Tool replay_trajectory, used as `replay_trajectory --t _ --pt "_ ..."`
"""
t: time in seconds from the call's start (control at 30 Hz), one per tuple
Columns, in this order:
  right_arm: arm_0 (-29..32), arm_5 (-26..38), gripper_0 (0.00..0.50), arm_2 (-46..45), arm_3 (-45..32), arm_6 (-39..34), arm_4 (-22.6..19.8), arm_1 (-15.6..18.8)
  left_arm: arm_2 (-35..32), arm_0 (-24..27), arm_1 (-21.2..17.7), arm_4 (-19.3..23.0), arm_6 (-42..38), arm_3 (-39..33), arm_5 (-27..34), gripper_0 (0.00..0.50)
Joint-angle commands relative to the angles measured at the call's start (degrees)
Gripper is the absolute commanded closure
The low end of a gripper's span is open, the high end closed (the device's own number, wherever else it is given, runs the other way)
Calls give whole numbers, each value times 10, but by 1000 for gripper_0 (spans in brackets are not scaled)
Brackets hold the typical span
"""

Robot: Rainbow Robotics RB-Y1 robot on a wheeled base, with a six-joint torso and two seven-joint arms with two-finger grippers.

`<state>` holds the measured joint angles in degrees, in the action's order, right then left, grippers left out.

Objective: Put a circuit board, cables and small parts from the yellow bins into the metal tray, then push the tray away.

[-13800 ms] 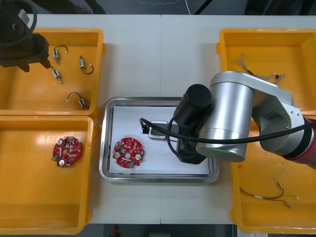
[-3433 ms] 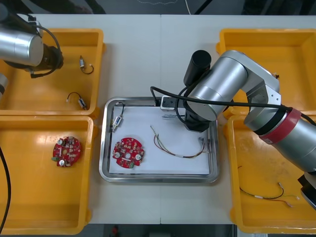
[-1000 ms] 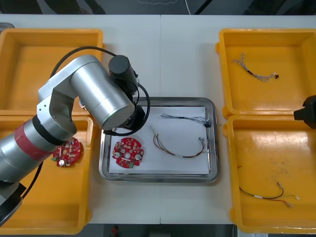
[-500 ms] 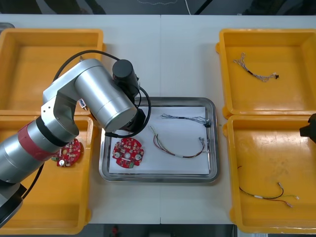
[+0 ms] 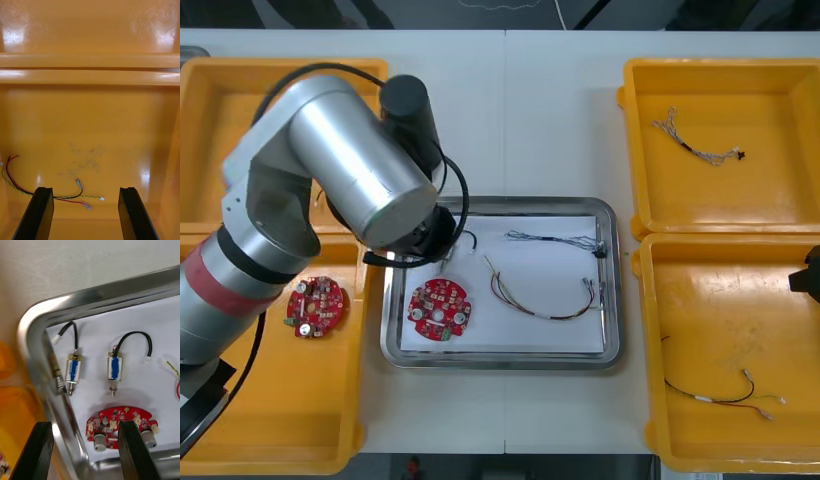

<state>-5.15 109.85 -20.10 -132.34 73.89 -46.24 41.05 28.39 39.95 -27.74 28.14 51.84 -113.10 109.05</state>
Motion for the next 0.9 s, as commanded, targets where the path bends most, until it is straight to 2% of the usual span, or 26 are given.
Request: replay_trajectory --t 0.03,0.23,0.37,0.7,0.8,0.9 --pt "4 1 0 -8 -19 -10 -5 25 -65 20 11 25 9 -56 9 0" --pt "-12 1 0 27 -45 -13 -13 39 -125 -10 -25 66 14 -107 9 0" --pt "-37 1 0 65 -74 -15 -22 40 -162 -44 -72 102 21 -137 9 0" --pt "-119 1 0 196 -104 -10 -91 52 -276 -130 -164 181 40 -169 9 0" --pt "-166 1 0 266 -104 -12 -91 52 -316 -162 -182 192 48 -169 9 0" --pt "-201 1 0 327 -104 -13 -74 48 -338 -186 -192 195 55 -169 9 0"
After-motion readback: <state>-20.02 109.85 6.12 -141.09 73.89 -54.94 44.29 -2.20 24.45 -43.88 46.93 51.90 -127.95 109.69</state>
